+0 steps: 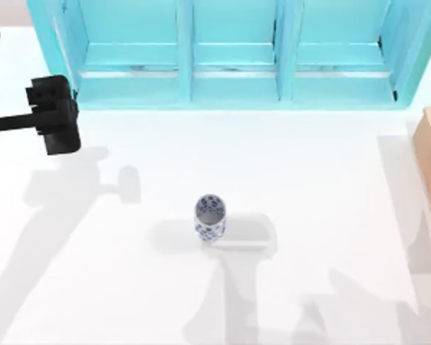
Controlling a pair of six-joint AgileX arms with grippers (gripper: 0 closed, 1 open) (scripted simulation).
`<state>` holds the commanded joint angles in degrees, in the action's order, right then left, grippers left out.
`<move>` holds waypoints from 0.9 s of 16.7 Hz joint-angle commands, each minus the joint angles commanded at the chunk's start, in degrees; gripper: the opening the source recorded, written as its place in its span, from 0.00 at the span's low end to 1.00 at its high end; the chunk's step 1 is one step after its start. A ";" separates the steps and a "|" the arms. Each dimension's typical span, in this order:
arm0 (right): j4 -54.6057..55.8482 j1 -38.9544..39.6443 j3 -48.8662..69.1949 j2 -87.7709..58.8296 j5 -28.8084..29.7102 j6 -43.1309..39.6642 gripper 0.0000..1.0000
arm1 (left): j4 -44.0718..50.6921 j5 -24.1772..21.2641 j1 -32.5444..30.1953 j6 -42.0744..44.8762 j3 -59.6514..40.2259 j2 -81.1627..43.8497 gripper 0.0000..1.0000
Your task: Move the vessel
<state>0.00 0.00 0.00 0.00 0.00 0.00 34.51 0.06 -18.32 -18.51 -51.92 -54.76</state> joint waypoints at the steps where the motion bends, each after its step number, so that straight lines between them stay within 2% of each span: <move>1: 0.00 0.00 0.00 0.00 0.00 0.00 1.00 | 2.95 0.06 -1.42 -0.99 -2.89 -3.95 1.00; 6: 0.00 0.00 0.00 0.00 0.00 0.00 1.00 | 16.96 0.16 -8.35 -6.25 -17.77 -23.84 1.00; 15: 0.00 0.00 0.00 0.00 0.00 0.00 1.00 | 37.82 -0.07 -18.17 -20.62 -54.62 -59.29 1.00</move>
<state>0.00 0.00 0.00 0.00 0.00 0.00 72.34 -0.01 -36.48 -39.13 -106.54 -114.05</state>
